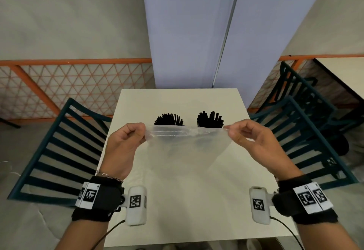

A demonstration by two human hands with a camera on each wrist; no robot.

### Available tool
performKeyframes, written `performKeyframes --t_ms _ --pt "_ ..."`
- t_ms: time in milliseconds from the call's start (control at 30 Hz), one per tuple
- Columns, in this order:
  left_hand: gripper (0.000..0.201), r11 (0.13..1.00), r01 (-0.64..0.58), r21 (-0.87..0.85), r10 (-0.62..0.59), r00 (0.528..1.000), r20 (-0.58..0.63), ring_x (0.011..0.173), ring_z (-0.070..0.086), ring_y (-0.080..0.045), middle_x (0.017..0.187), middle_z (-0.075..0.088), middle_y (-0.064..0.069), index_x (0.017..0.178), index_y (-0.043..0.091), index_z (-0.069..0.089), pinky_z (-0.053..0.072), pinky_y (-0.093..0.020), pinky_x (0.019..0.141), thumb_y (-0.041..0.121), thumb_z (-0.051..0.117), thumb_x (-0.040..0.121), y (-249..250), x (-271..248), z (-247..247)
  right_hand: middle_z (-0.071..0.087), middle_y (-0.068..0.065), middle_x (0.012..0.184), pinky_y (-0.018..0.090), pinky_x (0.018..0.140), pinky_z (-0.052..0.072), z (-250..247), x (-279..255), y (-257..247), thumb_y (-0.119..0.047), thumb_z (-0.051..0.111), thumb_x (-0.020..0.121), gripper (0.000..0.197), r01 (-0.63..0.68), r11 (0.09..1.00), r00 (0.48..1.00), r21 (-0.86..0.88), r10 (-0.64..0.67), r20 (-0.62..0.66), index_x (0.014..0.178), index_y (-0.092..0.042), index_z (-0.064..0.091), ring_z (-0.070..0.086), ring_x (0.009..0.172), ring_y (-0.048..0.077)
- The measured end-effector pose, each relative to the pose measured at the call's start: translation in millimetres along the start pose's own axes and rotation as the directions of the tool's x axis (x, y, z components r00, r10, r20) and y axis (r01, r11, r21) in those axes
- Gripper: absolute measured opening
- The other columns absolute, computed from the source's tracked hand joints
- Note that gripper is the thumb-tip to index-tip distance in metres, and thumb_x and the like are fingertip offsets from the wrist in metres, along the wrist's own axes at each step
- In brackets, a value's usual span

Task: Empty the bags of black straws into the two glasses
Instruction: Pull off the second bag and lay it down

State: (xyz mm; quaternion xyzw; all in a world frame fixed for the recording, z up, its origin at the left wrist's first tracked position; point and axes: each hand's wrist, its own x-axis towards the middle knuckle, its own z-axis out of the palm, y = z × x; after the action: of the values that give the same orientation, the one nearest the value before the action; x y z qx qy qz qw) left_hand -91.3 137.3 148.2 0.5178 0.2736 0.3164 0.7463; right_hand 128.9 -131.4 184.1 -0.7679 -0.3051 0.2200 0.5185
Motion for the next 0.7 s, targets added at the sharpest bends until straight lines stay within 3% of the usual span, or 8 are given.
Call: performKeyframes --t_ms 100,167,267,400,467,567,633,700 --pt "0.009 0.979 -0.059 0.197 0.033 0.991 0.13 0.079 0.07 -0.007 0.08 0.077 0.005 0.092 0.003 0.073 0.059 -0.021 0.082 -0.004 0.068 0.096 4.3 -1.7 15.4 0.059 -0.028 0.142 0.023 0.112 0.037 4.1 -4.4 -29.4 -0.064 0.082 0.073 0.073 0.131 0.91 0.991 -0.394 -0.121 0.051 0.138 -0.042 0.058 0.052 0.13 -0.007" --pt "0.012 0.954 -0.123 0.275 0.047 0.963 0.265 0.076 0.07 -0.003 0.078 0.078 0.006 0.087 0.005 0.075 0.057 -0.015 0.076 -0.006 0.073 0.092 7.7 -4.5 32.5 0.051 -0.031 0.146 0.019 0.112 0.031 28.6 -3.4 -46.2 -0.071 0.081 0.069 0.088 0.284 0.818 0.959 -0.501 -0.232 0.165 0.147 -0.043 0.051 0.045 0.13 -0.008" --pt "0.008 0.945 -0.147 0.291 0.021 0.919 0.394 0.088 0.078 -0.008 0.087 0.083 0.001 0.085 0.008 0.076 0.06 -0.02 0.081 0.01 0.083 0.081 14.0 -9.2 56.3 0.066 -0.027 0.128 0.027 0.112 0.037 74.6 3.7 -53.7 -0.064 0.08 0.079 0.066 0.432 0.765 0.901 -0.478 -0.345 0.262 0.136 -0.037 0.061 0.058 0.12 -0.002" --pt "0.021 0.953 -0.165 0.253 0.079 0.945 0.317 0.082 0.074 -0.011 0.084 0.08 0.003 0.089 0.013 0.077 0.06 -0.021 0.081 0.021 0.086 0.071 19.7 -9.3 49.0 0.073 -0.023 0.089 0.03 0.092 0.047 87.5 14.2 -49.3 -0.041 0.083 0.088 0.017 0.411 0.829 0.907 -0.38 -0.412 0.083 0.094 -0.027 0.075 0.066 0.087 0.003" --pt "0.036 0.926 -0.144 0.35 0.039 0.956 0.289 0.092 0.073 -0.006 0.095 0.08 0.008 0.107 0.02 0.076 0.057 -0.02 0.091 0.024 0.087 0.073 16.1 -6.3 26.4 0.078 -0.018 0.09 0.026 0.089 0.051 79.7 16.3 -50.7 -0.038 0.084 0.087 0.014 0.293 0.92 0.956 -0.259 -0.288 0.058 0.087 -0.028 0.075 0.07 0.091 0.004" --pt "0.051 0.727 -0.137 0.673 -0.099 0.949 0.299 0.117 0.062 0.014 0.123 0.074 0.027 0.126 0.038 0.071 0.042 -0.017 0.107 0.032 0.09 0.079 3.8 -4.7 -8.5 0.08 -0.013 0.094 0.016 0.086 0.051 65.6 16.8 -55.2 -0.028 0.088 0.084 0.011 0.201 0.973 0.978 -0.118 -0.192 0.078 0.087 -0.022 0.079 0.072 0.093 -0.001" --pt "0.041 0.71 -0.07 0.7 -0.156 0.955 0.254 0.115 0.06 0.022 0.123 0.073 0.032 0.12 0.039 0.076 0.04 -0.017 0.106 0.032 0.088 0.082 -4.1 -7.0 -18.8 0.082 -0.006 0.094 0.01 0.083 0.051 57.8 18.2 -57.7 -0.016 0.089 0.081 0.011 0.199 0.98 0.978 -0.028 -0.197 0.068 0.088 -0.013 0.082 0.073 0.089 0.001" --pt "0.02 0.758 -0.019 0.652 -0.149 0.968 0.201 0.108 0.069 0.01 0.111 0.081 0.02 0.105 0.033 0.083 0.046 -0.02 0.101 0.026 0.087 0.086 -8.8 -8.5 -23.3 0.083 -0.002 0.094 0.014 0.084 0.055 53.3 20.7 -58.7 -0.012 0.088 0.08 0.013 0.199 0.977 0.979 0.078 -0.201 0.02 0.091 -0.007 0.081 0.076 0.09 0.005"
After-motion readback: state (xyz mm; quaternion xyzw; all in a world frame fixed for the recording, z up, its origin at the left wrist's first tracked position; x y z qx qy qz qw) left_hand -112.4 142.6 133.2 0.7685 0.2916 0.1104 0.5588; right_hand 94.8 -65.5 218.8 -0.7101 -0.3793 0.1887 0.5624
